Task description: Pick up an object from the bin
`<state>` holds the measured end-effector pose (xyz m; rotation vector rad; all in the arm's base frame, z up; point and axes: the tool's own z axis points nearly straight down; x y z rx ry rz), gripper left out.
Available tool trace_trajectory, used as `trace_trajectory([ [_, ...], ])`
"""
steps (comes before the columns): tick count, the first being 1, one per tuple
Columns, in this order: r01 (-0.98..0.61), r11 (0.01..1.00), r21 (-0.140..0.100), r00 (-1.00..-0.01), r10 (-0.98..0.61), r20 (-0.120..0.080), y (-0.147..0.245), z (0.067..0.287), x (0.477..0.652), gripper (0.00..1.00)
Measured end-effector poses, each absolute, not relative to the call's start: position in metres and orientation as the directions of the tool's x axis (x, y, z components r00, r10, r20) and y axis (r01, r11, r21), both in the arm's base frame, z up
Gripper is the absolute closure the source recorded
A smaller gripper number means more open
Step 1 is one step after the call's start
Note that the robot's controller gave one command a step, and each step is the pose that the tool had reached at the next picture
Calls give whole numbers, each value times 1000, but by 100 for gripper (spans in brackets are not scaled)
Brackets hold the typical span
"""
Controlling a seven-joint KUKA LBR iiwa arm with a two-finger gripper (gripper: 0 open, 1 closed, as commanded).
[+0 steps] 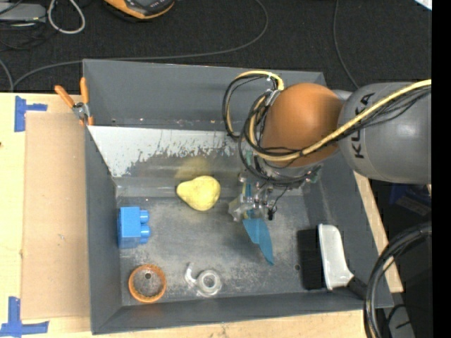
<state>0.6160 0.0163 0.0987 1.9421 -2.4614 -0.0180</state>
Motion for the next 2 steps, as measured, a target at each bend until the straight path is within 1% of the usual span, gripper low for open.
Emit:
trace_trajectory([
  [1, -973, 233, 7, -233, -973, -4, 16, 137, 618, 100],
  [2, -972, 234, 4, -234, -972, -4, 16, 160, 619, 100],
])
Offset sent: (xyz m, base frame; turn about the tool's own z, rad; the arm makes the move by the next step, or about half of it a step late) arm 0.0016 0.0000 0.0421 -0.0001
